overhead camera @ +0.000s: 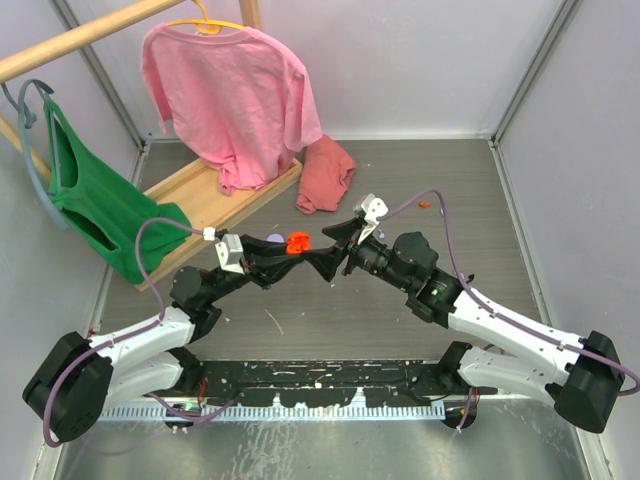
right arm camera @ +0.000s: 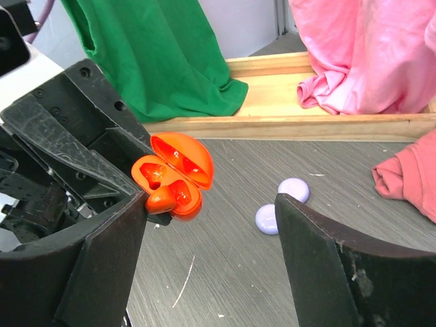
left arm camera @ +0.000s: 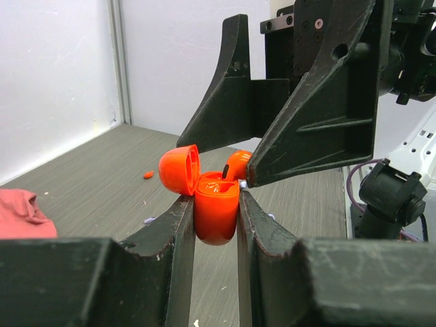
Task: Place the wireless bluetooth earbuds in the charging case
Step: Place the earbud in the charging case, then pick up the charging case at the center of the board.
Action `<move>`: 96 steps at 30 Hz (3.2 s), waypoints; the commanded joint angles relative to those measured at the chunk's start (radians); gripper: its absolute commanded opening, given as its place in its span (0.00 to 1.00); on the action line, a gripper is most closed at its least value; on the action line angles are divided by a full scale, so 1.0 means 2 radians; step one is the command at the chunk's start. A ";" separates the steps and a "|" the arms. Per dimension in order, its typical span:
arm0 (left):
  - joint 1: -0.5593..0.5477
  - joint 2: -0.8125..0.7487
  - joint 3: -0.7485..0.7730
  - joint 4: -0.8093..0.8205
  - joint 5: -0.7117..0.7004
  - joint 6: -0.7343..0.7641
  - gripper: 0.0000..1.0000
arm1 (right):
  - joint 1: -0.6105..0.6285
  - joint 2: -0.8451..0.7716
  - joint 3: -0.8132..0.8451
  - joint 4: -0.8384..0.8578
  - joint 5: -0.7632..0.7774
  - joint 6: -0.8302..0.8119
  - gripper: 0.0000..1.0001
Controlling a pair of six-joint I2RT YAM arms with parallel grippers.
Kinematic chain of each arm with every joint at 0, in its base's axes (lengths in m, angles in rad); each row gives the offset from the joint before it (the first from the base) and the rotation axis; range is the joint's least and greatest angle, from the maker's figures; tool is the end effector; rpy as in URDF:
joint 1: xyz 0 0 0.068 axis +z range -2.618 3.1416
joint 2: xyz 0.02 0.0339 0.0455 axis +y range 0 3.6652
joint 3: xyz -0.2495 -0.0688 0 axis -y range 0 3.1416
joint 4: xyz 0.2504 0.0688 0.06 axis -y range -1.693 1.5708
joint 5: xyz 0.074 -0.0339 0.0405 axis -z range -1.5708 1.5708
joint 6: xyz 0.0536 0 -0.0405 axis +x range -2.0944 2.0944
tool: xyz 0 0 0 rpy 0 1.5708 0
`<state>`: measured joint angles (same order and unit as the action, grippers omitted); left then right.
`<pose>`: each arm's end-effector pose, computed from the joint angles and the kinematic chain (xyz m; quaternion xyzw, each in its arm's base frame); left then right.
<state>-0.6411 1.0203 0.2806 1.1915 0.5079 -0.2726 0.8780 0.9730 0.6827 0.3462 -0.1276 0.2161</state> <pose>0.1636 -0.1546 0.2544 0.3034 0.4660 -0.4815 0.6774 0.1631 0.2072 0.3127 -0.2666 0.6334 0.4146 0.5965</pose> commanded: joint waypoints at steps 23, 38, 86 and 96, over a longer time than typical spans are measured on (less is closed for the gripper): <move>-0.001 -0.029 -0.016 -0.018 -0.014 0.032 0.00 | 0.002 -0.023 0.029 -0.065 0.094 -0.046 0.84; -0.001 -0.017 -0.046 -0.047 -0.036 0.083 0.00 | -0.096 0.072 0.095 -0.191 0.178 -0.056 0.87; -0.003 -0.083 -0.047 -0.153 -0.035 0.122 0.00 | -0.448 0.542 0.373 -0.265 0.012 -0.057 0.78; -0.003 -0.088 -0.048 -0.156 -0.035 0.122 0.00 | -0.448 0.525 0.363 -0.330 0.031 -0.041 0.69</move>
<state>-0.6422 0.8631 0.1734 0.8471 0.4332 -0.0471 -0.0154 2.0743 1.4147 -0.1917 -0.0933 0.1085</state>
